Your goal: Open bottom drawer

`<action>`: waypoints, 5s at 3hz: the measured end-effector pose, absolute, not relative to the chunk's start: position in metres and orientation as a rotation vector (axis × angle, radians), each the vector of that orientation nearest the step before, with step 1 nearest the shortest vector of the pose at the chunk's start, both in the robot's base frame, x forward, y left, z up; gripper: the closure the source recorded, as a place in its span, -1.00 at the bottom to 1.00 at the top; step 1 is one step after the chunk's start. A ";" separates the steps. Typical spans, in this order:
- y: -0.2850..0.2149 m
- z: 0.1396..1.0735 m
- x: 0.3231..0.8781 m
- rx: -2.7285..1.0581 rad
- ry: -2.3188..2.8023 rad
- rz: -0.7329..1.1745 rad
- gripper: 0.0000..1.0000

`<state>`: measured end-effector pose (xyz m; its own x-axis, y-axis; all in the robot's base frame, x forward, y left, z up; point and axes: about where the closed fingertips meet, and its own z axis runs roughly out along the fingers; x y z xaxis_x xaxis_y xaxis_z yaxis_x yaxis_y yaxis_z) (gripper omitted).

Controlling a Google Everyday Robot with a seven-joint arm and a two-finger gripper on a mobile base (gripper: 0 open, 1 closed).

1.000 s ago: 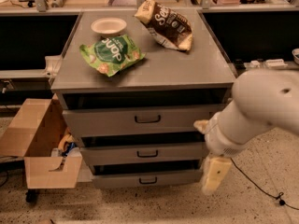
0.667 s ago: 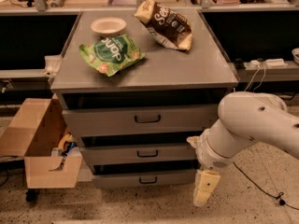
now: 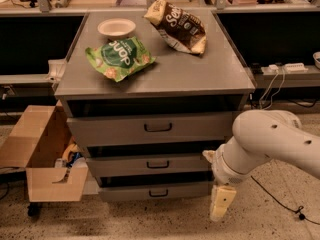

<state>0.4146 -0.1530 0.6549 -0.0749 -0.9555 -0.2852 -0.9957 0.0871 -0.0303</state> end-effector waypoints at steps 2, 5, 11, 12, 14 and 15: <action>-0.199 0.523 0.454 -2.047 2.033 0.185 -1.00; -0.200 0.443 0.459 -2.121 1.891 0.230 -1.00; -0.180 0.212 0.573 -2.202 1.702 0.299 -1.00; -0.174 0.171 0.567 -2.195 1.677 0.406 -0.94; -0.178 0.163 0.579 -2.177 1.675 0.409 0.13; -0.178 0.167 0.579 -2.177 1.675 0.409 0.63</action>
Offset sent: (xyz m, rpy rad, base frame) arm 0.0606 -0.0738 -0.2231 0.0306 -0.0688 0.1564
